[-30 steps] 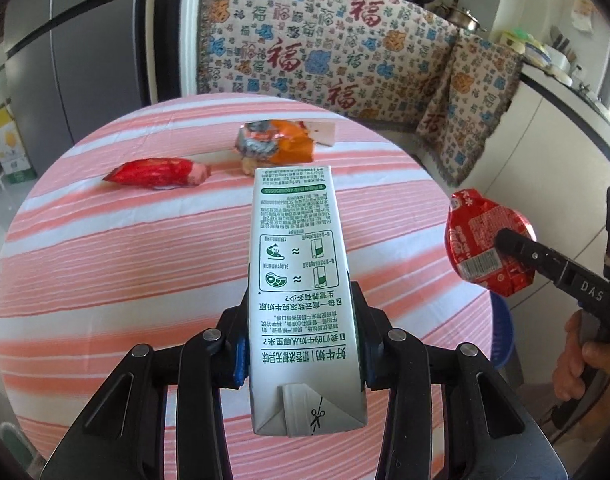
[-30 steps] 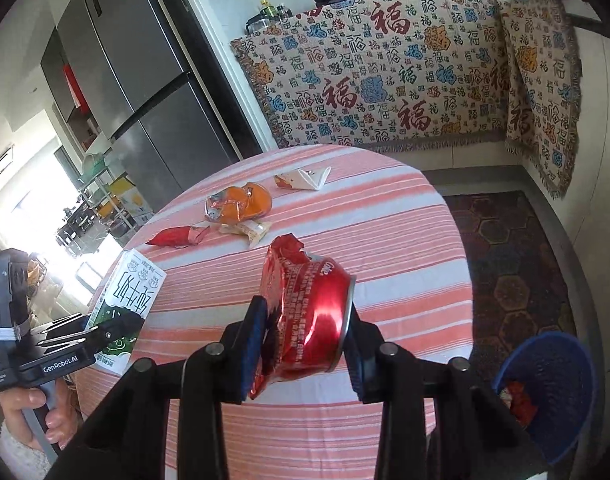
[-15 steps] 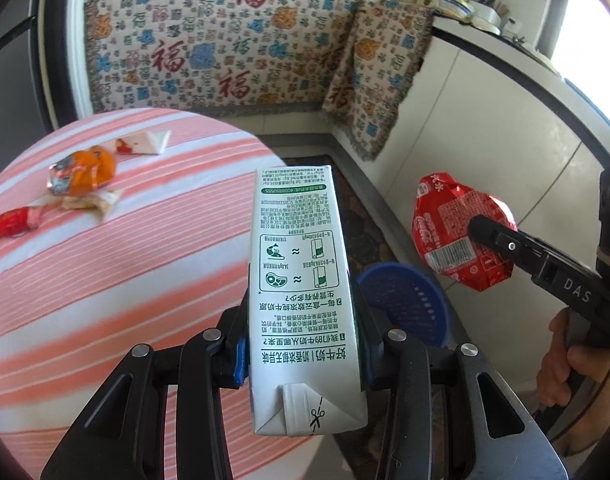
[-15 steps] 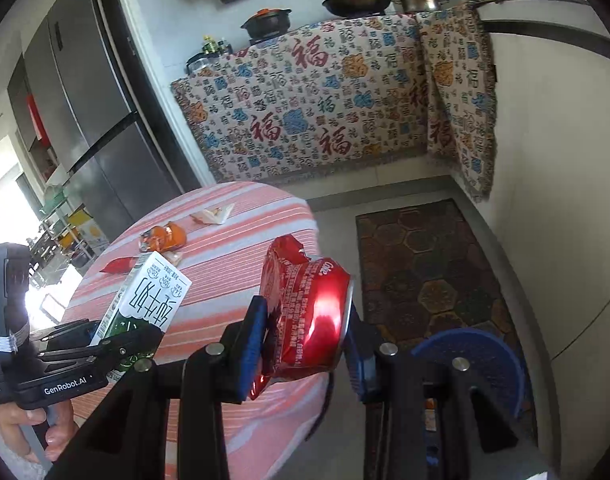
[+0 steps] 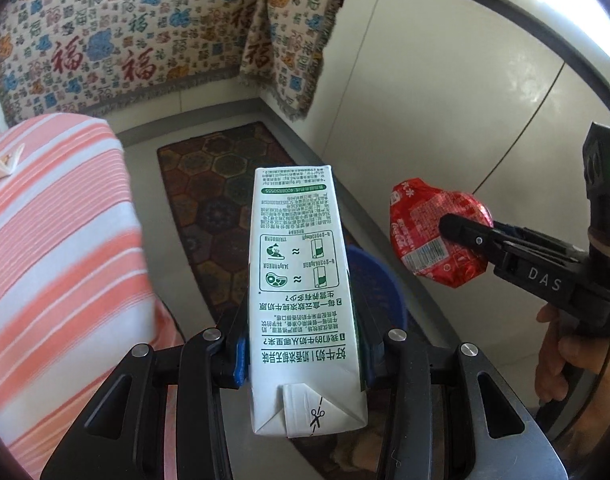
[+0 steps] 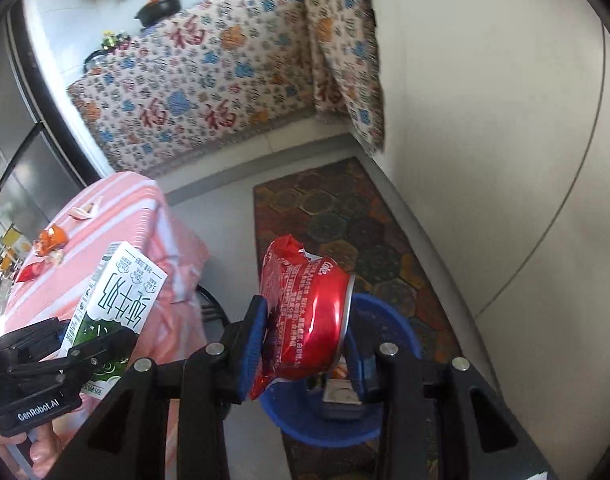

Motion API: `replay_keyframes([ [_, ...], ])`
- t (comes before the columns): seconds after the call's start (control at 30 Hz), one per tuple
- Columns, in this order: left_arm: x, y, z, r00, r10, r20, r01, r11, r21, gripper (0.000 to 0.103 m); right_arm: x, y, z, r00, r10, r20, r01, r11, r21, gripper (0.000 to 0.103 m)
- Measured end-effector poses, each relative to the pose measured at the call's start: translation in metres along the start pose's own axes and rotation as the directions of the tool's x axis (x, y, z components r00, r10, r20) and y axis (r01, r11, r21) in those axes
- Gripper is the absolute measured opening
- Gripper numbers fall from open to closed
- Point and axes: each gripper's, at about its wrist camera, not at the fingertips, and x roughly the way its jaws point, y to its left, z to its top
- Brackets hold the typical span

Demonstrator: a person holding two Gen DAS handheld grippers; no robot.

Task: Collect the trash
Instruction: 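Carry the carton and red cup over the wastebasket and open both grippers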

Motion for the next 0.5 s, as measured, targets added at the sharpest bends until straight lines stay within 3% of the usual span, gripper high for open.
replay_keyframes([
  [0.5,0.071,-0.027,0.012,0.992,-0.063,-0.106,0.068,0.997,0.044,0.044,0.033,-0.052,-0.008,0.996,-0.06,-0.071,0.062,0.998,0.026,0.039],
])
